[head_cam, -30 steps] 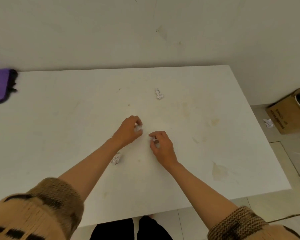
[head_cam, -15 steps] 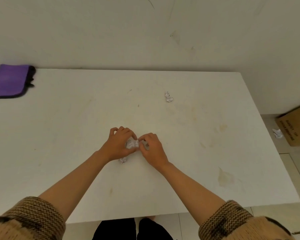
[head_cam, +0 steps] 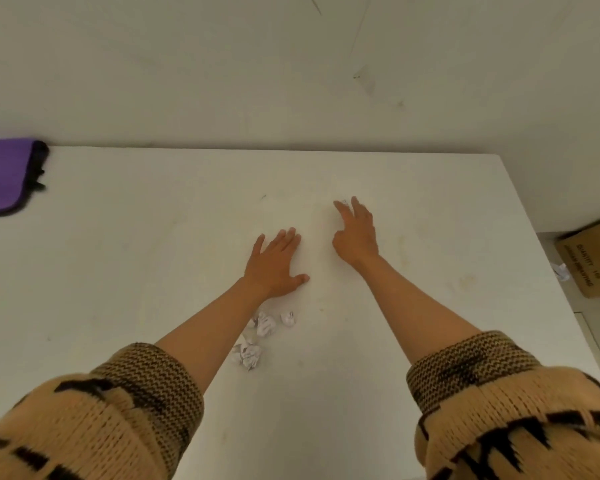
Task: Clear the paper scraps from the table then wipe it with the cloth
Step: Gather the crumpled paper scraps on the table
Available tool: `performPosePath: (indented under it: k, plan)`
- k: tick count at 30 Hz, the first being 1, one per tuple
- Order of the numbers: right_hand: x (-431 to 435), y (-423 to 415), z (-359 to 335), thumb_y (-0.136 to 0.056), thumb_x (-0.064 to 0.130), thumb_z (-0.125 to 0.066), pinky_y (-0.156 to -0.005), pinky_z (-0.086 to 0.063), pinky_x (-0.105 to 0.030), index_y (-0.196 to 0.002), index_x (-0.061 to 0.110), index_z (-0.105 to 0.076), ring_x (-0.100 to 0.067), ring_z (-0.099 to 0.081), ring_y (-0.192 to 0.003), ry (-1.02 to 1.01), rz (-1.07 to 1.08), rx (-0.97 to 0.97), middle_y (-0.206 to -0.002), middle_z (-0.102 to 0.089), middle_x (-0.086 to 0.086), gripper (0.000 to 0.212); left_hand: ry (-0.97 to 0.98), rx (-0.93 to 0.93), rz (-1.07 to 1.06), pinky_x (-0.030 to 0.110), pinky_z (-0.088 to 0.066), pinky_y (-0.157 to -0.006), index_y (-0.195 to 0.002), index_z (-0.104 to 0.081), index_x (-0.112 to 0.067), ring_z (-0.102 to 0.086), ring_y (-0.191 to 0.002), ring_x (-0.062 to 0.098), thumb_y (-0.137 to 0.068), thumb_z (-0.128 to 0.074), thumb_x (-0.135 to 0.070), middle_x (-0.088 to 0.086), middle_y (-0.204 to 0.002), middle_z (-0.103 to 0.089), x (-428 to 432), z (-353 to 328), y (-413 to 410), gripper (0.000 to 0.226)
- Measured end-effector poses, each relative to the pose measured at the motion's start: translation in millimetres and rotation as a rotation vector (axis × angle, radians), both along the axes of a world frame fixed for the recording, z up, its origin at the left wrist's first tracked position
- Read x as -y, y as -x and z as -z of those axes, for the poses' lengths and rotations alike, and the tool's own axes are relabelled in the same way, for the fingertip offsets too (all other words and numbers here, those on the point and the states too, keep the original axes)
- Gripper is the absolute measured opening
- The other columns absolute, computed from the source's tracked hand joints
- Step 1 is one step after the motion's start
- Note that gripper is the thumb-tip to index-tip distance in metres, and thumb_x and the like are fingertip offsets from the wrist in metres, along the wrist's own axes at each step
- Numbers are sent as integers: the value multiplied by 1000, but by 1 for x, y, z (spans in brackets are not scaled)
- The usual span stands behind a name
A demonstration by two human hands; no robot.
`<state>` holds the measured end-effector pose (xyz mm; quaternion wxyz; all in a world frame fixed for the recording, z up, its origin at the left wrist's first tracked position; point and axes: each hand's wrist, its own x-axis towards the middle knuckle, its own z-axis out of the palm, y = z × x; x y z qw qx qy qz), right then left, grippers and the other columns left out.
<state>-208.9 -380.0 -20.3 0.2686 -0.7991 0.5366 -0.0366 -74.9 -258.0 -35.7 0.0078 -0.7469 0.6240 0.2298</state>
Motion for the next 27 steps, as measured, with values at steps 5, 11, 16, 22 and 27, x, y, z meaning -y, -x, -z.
performPosePath:
  k: [5, 11, 16, 22, 27]
  plan:
    - [16, -8, 18, -85, -12, -34, -115, -9, -34, -148, 25, -20, -21, 5, -145, -20, -151, -87, -158, 6, 0, 75, -29, 84, 35, 44, 18, -111, -149, 2, -23, 3, -144, 7, -84, -41, -66, -8, -157, 8, 7, -1, -7, 89]
    - [8, -9, 28, -90, -9, -38, -94, -41, -36, -121, 0, -56, -28, -39, -115, 180, -117, 123, -124, -54, -12, 36, 33, 56, 28, 46, 21, -109, -149, -1, -23, -1, -144, 7, -83, -43, -67, -7, -158, 5, 3, 1, -9, 90]
    - [-39, -1, 25, -93, 5, -49, -86, -33, -18, -112, 5, -63, -25, -47, -105, 84, -95, 331, -110, -62, -11, 24, 248, -134, -124, 40, 13, -114, -148, -14, -27, -15, -141, 6, -81, -39, -70, -8, -157, -9, -25, 5, -12, 84]
    - [-116, 13, 24, -94, 15, -53, -84, -38, -18, -108, 11, -65, -17, -53, -97, -17, -200, 456, -106, -64, -4, 19, 309, -476, -338, 28, 0, -115, -147, -17, -28, -14, -141, 9, -70, -37, -81, -9, -153, -22, -99, 0, -21, 96]
    - [-160, 16, 24, -97, 14, -45, -103, -36, -23, -124, 15, -57, -10, -42, -126, -239, -243, 519, -135, -50, 1, 29, 190, -460, -183, 26, 1, -114, -147, 2, -21, 0, -136, 2, -38, -47, -95, -17, -146, 0, -148, -2, -24, 140]
